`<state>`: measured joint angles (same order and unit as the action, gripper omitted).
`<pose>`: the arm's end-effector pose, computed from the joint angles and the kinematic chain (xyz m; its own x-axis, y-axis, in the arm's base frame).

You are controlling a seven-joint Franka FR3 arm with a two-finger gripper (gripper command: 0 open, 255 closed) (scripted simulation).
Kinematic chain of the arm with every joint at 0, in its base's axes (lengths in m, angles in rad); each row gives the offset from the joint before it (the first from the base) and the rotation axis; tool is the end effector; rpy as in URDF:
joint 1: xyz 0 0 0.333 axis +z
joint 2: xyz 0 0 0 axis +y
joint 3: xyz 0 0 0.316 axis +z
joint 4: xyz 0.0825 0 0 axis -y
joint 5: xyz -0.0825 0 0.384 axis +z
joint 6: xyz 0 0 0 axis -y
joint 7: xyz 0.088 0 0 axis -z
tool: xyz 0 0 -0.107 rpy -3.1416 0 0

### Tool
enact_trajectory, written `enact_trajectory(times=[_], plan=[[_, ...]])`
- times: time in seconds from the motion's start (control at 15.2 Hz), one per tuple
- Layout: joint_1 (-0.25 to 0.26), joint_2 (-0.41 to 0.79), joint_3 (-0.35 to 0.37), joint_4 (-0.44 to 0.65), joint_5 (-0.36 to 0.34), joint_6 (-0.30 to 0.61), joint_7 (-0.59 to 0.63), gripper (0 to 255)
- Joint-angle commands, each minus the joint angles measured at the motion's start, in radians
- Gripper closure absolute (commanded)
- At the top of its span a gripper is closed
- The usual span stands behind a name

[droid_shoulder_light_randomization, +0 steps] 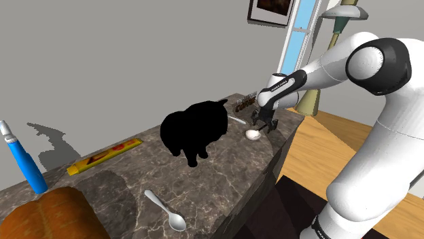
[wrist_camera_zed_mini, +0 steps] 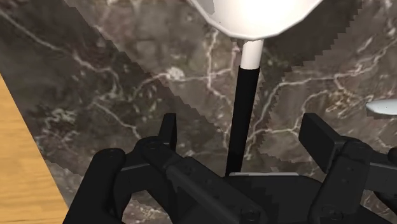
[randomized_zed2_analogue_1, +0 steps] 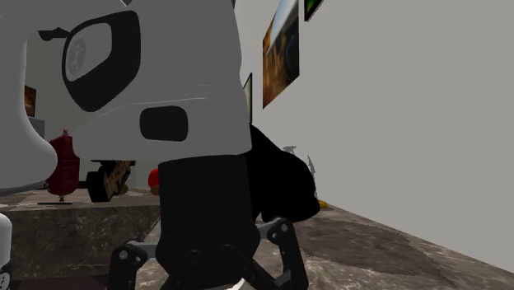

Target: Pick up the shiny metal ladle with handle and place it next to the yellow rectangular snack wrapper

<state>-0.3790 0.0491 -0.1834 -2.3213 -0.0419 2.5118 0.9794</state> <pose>0.4460 -0.2806 0.3336 0.0562 -0.9923 0.1103 -0.9932 -0.0669 -0.0957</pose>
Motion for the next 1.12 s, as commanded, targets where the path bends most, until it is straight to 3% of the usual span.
enact_trajectory(times=[0.0,0.2,0.26,0.86,1.06], plan=[[0.0,0.001,0.0,0.0,0.0,0.002,0.0,0],[0.0,0.001,0.0,0.0,0.0,0.001,0.0,0],[0.0,0.001,0.0,0.0,0.0,0.001,0.0,255],[0.0,0.001,0.0,0.0,0.0,0.002,0.0,255],[0.001,-0.026,0.0,0.013,-0.006,-0.039,0.003,255]])
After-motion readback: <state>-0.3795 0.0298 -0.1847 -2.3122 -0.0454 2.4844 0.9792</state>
